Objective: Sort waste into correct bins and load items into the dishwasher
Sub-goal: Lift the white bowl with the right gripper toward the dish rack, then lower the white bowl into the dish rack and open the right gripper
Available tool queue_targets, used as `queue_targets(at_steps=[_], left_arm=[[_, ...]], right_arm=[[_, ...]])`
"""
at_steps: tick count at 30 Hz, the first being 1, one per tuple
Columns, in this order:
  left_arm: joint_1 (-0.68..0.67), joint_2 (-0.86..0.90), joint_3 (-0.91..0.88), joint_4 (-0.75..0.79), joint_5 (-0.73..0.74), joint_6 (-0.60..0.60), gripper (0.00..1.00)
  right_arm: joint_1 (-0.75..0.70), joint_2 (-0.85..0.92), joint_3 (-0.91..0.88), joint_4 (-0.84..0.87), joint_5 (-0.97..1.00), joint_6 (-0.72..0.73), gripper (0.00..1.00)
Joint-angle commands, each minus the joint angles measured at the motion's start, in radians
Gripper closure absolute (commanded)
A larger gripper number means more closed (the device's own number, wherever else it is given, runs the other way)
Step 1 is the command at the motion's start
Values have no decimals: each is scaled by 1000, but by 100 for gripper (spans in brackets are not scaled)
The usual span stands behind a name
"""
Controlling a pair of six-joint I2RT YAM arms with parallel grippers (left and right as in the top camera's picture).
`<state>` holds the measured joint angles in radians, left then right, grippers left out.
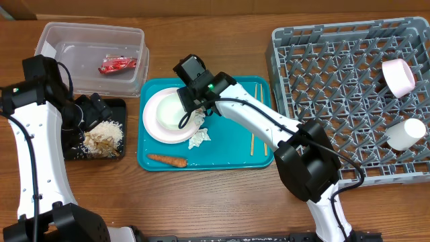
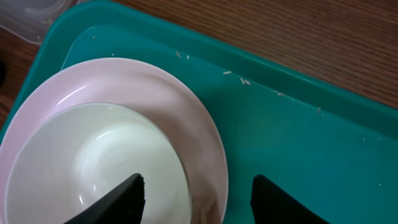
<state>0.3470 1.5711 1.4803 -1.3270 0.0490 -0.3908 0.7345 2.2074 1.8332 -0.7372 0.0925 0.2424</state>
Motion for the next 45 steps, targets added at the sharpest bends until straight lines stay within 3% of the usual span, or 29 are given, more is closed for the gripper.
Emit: queue_targets(at_steps=[1,4,6,17,20,26,34,41,45], left_arm=[[-1,-6,14,2,7,-14,0],[-1,-6,14,0,7,-14,0],[-1,-6,14,0,7,-14,0],[-1,-6,14,0,7,-14,0],[-1,-6,14,-1,7,-14,0],[-1,-6,14,0,7,-14,0],[-1,-6,14,1,7,-14,0],[0,-6,14,2,6,-14,0],[-1,-6,14,11,7,-14,0]], right_arm=[[2,21,-1,2,-40,-3,48],[7,34,-1,14,-50,-3,59],[8,34,-1,23,-50,-3,62],[19,43,-45,5,-72,-3,61],[19,43,-45,17,-72,-3,67],[19,43,-45,12,-72,-3,96],[-28,-49,82,-2,-46,-3,96],[-164,-267,178,-143,235,-60,96],[-272,-301,178,-280,536,-68,96]])
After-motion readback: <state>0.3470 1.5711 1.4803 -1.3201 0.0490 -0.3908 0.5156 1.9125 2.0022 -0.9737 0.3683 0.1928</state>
